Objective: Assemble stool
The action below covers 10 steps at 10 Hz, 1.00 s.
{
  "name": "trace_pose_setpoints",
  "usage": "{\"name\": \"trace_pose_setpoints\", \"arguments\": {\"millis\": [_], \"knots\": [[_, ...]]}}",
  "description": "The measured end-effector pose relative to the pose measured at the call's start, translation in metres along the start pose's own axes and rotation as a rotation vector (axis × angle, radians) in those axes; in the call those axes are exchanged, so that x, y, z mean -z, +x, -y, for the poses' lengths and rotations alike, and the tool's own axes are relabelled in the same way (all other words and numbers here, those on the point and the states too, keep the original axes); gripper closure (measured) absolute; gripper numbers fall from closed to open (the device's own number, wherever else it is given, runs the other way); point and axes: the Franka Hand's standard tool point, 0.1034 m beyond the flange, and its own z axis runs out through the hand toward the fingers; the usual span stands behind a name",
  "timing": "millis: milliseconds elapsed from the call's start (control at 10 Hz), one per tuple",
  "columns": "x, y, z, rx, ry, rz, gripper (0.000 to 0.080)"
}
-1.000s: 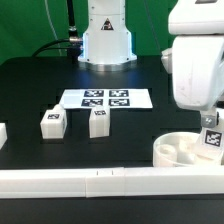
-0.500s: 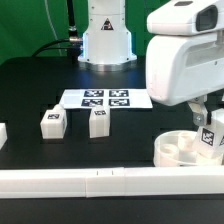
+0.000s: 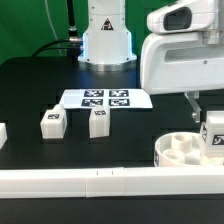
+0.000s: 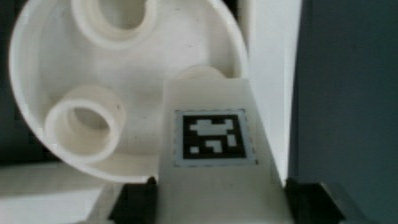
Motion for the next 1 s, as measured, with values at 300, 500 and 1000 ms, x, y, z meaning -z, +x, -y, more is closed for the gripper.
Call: {"name": "trace_pose_setpoints", "arguments": {"millis": [300,500,1000], "knots": [[-0.0001,0.0001,-0.0013,-0.174,-0.005,-0.005,0.0463],[-0.0001,0.0003,-0.0025,-0.308,-0.006,-0.004,0.0462],[-0.0009,-0.0018,-0.0041,-0.616,0.007,-0.001,0.0462]]}}
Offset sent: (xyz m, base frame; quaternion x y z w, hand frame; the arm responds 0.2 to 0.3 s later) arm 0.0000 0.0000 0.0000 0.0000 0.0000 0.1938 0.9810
